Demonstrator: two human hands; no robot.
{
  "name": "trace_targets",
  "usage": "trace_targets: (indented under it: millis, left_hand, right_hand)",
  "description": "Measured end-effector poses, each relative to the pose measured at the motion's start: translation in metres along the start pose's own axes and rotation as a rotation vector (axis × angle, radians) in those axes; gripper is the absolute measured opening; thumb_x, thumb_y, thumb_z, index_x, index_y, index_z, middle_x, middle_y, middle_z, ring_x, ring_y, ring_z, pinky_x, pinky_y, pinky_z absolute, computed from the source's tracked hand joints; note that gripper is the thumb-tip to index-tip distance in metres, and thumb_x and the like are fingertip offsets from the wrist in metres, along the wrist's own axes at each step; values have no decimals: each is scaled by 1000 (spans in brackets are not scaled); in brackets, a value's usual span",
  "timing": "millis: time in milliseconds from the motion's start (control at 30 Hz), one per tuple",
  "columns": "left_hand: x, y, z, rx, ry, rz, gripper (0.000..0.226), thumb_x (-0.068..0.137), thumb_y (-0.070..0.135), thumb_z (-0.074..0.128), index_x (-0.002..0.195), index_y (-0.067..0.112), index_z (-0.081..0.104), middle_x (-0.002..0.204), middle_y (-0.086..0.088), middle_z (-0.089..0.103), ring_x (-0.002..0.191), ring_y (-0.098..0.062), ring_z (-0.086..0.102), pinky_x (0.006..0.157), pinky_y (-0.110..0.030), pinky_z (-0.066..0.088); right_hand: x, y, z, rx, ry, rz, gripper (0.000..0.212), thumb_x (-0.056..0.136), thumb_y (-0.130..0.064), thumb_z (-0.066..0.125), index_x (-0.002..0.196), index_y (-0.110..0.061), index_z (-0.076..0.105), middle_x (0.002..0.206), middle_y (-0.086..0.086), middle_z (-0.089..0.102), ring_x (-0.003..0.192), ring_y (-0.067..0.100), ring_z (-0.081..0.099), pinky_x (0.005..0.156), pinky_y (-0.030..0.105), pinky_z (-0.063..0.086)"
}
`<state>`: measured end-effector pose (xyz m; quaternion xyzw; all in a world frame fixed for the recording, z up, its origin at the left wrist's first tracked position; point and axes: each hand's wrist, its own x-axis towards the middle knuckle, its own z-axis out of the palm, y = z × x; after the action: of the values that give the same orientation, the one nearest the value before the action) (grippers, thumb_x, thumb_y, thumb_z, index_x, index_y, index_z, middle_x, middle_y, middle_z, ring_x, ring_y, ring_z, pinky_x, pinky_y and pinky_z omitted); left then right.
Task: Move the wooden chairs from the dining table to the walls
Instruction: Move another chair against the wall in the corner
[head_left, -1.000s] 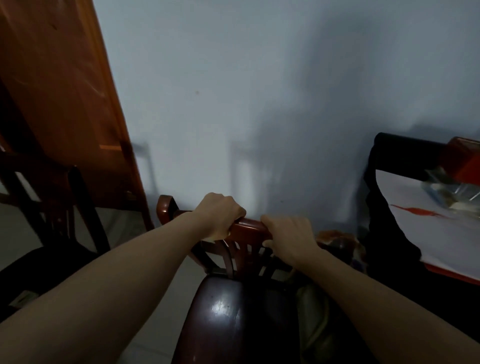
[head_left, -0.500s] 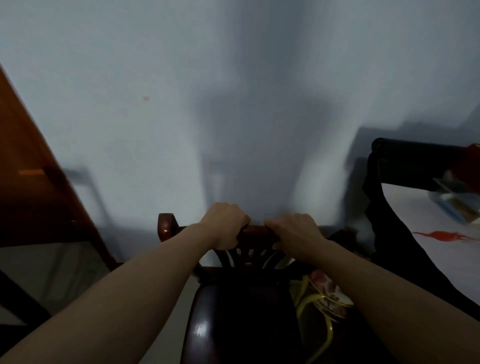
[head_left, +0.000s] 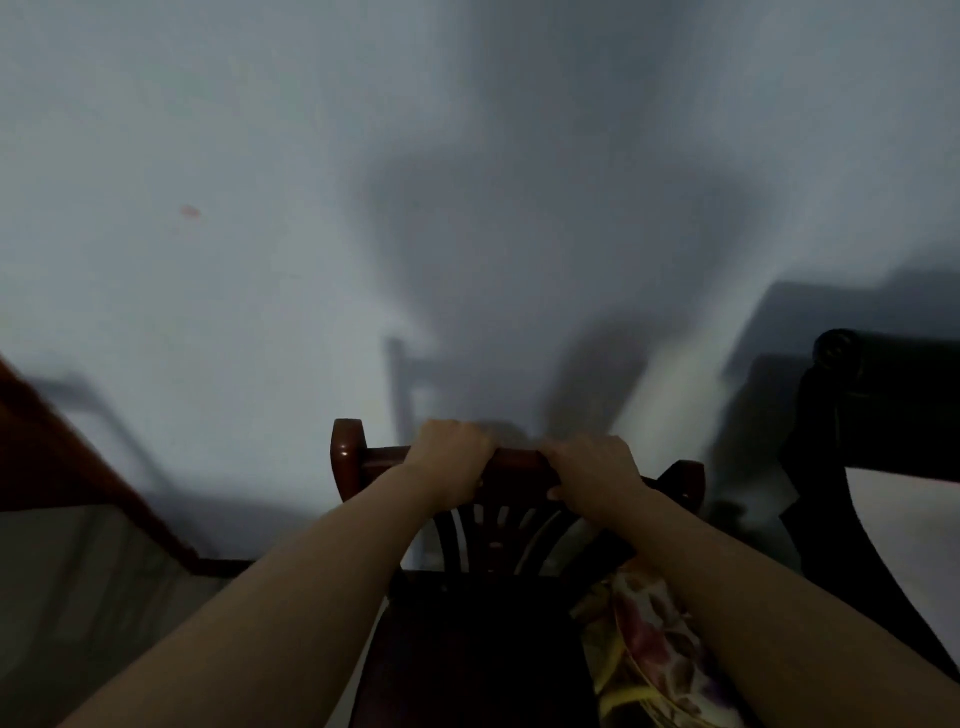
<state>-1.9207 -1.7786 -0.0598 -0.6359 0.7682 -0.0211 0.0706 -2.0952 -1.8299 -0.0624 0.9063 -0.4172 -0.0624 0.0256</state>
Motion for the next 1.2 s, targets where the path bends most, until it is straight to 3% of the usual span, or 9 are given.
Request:
trace_targets:
  millis: [233,367,567,900,1200]
  left_hand:
    - [63,-26,31,-124,8,-174,37,91,38,53,121,16,50,115,-10,63,102,-29,61,77,-35,43]
    - [93,-35,43,-149,-15,-206,41,92,35,51,129,18,45,123,-9,59,110,-28,58,85,-40,45]
    - [117,-53,57,-161,-41,-240,49,92,35,50,139,25,38,131,-6,56,116,-26,55,87,-42,46]
    - [119,-68,59,-189,-8,-282,46,91,31,52,136,34,40,131,1,58,116,-23,56,89,-39,44]
    - [114,-60,52,-188,-22,-309,45,93,29,51,137,28,41,133,-2,55,117,-26,54,91,-42,44]
  right_hand:
    - [59,42,38,120,11,-3,44,83,-32,64,122,-20,48,121,5,60,108,25,58,79,33,44]
    - [89,56,50,120,-25,-5,41,84,-29,64,119,-16,47,119,6,59,103,26,60,73,31,43]
    - [123,59,57,99,-37,-26,42,85,-26,65,120,-12,47,117,10,59,100,28,60,65,29,37]
    - [144,50,50,35,-15,-73,35,85,-23,65,114,-10,53,110,10,64,96,27,60,63,29,29]
    - [136,45,52,11,26,-30,32,87,-19,62,113,-8,50,108,10,64,91,25,61,63,28,33]
